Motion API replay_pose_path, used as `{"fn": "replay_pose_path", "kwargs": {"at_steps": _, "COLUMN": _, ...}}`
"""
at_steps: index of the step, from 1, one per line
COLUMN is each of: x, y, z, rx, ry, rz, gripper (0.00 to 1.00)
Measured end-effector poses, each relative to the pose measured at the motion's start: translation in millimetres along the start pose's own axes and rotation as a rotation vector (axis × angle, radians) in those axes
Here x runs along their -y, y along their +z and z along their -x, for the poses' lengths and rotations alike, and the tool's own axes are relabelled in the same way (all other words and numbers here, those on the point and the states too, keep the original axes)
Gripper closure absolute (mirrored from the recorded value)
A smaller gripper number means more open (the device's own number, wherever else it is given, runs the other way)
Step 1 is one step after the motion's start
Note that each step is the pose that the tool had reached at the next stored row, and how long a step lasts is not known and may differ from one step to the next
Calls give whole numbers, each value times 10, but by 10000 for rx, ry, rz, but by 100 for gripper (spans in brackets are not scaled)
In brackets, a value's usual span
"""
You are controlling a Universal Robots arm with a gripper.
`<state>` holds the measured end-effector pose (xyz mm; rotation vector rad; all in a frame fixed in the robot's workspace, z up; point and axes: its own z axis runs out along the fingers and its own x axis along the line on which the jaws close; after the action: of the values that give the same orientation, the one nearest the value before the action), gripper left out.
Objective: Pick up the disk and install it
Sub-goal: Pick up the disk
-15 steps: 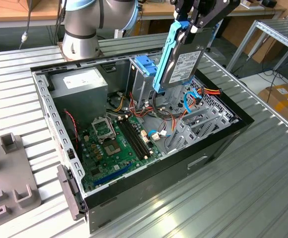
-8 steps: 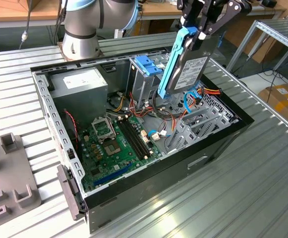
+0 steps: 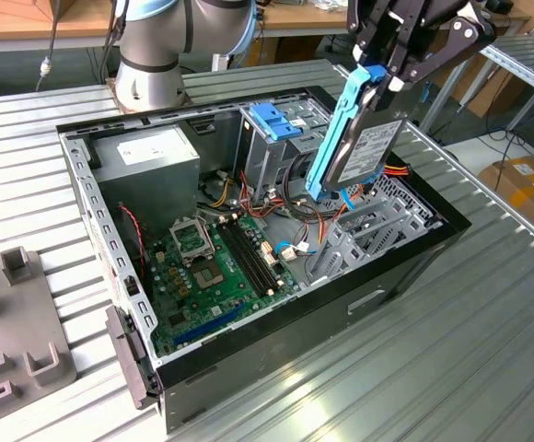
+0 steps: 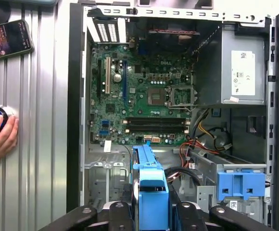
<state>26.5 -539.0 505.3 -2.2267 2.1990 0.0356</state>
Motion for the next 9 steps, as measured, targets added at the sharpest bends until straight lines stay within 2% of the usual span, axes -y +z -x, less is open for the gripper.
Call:
{"fn": "replay_pose_path", "kwargs": {"at_steps": 3, "x": -1, "y": -2, "z": -93, "rx": 2, "ry": 0, "rz": 0, "gripper": 63}}
{"fn": "replay_pose_path", "kwargs": {"at_steps": 5, "x": -2, "y": -2, "z": -112, "rx": 2, "ry": 1, "rz": 0, "gripper": 63}}
{"fn": "replay_pose_path", "kwargs": {"at_steps": 9, "x": 57, "y": 3, "z": -146, "rx": 3, "ry": 19, "rz": -1, "gripper": 63}}
